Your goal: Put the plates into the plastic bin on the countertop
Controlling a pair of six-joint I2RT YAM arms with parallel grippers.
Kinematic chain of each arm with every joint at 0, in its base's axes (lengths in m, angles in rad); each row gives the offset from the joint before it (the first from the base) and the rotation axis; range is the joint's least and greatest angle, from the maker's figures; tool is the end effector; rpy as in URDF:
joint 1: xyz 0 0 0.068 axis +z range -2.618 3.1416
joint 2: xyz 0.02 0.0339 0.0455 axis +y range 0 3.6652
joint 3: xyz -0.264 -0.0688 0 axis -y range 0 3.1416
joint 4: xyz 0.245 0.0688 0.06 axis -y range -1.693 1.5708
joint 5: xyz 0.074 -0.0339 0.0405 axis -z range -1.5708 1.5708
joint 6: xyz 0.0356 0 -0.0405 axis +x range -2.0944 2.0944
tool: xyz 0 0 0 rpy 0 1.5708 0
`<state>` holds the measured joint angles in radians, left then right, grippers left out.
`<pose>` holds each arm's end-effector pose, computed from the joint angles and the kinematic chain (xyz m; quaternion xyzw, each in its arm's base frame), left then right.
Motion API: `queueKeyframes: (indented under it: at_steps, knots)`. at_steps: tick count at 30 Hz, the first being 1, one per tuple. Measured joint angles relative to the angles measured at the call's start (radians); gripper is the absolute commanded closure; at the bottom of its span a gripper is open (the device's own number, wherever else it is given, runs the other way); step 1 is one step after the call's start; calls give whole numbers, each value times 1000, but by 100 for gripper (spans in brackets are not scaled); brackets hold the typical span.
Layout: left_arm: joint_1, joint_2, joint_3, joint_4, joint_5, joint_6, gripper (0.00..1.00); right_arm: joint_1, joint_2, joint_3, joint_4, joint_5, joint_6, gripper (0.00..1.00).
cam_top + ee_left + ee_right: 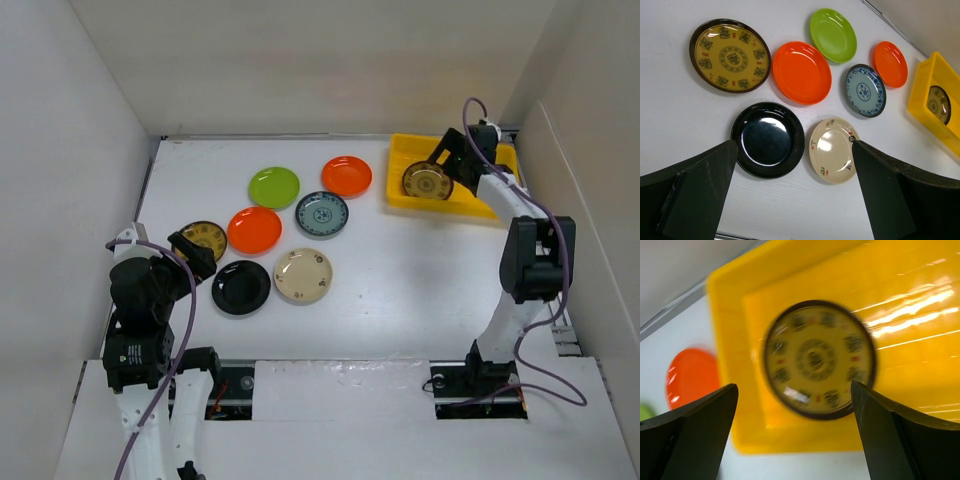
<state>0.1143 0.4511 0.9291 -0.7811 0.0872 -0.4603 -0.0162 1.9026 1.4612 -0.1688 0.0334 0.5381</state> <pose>0.0767 0.0057 0.3619 -0.2033 0.7793 -0.1364 0.5768 0.4429 -0.0084 0.2499 0.2500 0.8508 0.1049 0.4502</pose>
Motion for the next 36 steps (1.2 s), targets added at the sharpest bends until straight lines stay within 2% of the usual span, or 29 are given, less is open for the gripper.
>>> queueKeyframes:
  at_steps: [3, 7, 9, 13, 16, 17, 22, 26, 27, 33, 34, 36]
  knots:
    - [0, 0, 0, 0, 2, 0, 0, 93, -122, -65, 35, -13, -29, 0]
    - [0, 0, 0, 0, 3, 0, 0, 285, -256, -191, 154, -85, -61, 3]
    - [0, 0, 0, 0, 4, 0, 0, 388, -287, -292, 224, -140, -63, 10]
    - [0, 0, 0, 0, 6, 0, 0, 536, -253, -524, 360, -292, -24, 15]
    - [0, 0, 0, 0, 6, 0, 0, 582, -192, -682, 468, -373, 8, 15]
    - [0, 0, 0, 0, 6, 0, 0, 587, -182, -720, 553, -406, 17, 16]
    - [0, 0, 0, 0, 6, 0, 0, 607, -105, -760, 784, -480, 74, 25]
    - [0, 0, 0, 0, 6, 0, 0, 626, -44, -763, 888, -494, 103, 39]
    - [0, 0, 0, 0, 6, 0, 0, 631, -34, -763, 904, -495, 109, 47]
    - [0, 0, 0, 0, 6, 0, 0, 637, -7, -769, 908, -491, 133, 79]
    - [0, 0, 0, 0, 6, 0, 0, 636, -5, -769, 901, -492, 138, 95]
    - [0, 0, 0, 0, 6, 0, 0, 632, -4, -766, 885, -492, 146, 100]
